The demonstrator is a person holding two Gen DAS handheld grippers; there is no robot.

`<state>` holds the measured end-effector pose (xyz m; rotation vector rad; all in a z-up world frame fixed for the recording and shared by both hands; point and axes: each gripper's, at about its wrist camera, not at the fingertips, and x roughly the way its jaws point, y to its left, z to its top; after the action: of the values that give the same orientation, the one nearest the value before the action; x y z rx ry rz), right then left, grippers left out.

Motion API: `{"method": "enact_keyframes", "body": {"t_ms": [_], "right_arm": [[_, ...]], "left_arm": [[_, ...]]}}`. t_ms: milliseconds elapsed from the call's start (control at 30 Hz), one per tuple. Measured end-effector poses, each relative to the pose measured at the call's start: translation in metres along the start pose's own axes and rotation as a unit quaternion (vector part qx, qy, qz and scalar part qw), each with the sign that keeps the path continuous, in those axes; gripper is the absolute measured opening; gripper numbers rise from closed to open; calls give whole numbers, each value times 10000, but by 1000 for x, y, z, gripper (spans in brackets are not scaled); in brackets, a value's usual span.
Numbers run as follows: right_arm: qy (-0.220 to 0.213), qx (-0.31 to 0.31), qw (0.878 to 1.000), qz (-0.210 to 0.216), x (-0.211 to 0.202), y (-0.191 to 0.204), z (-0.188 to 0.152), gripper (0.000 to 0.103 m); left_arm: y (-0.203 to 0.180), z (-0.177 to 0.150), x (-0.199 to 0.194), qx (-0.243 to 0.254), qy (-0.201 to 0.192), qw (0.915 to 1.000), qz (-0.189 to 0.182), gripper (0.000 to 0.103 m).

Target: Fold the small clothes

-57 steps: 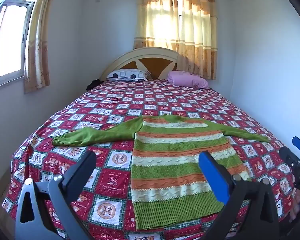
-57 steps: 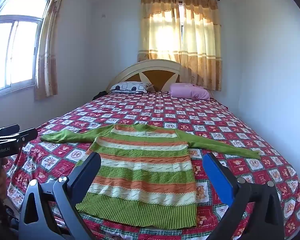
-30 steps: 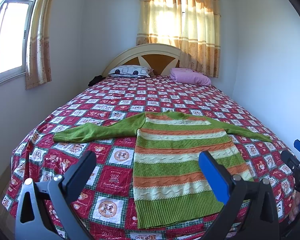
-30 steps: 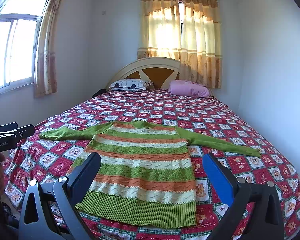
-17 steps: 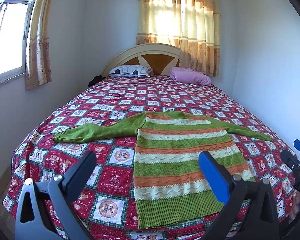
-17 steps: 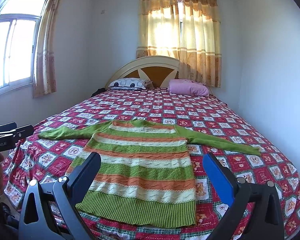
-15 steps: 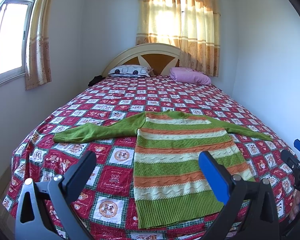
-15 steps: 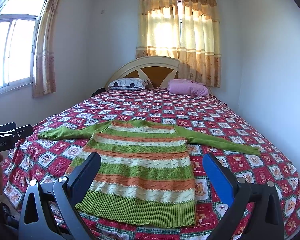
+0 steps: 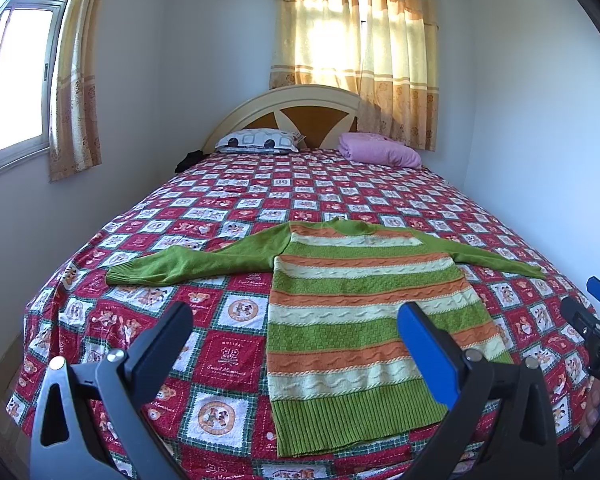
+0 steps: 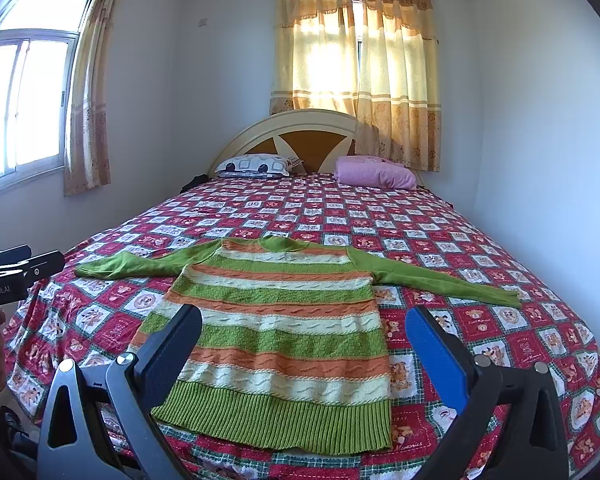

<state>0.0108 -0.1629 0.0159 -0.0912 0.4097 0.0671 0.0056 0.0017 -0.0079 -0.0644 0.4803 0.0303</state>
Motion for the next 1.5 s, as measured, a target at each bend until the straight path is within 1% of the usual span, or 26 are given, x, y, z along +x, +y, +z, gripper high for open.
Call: {"method": "enact_keyframes", "body": {"t_ms": [1067,1233,1400,1500], "right_arm": [[162,86,9998,-40,12,-4,-7,102],[303,60,9995,-118,26,-8,-12,102],[478,75,9986,-227,47,-16,-19,102],[594,10,9977,-329,64,-21,-23,102]], "left_arm": [[3,-4,6,84,87,9999,14,103],[4,-5,19,130,162,9998,51,103],[0,-1,45,273,266,9991,170,103],[-2,2,64,331,344,9987,172,103]]}}
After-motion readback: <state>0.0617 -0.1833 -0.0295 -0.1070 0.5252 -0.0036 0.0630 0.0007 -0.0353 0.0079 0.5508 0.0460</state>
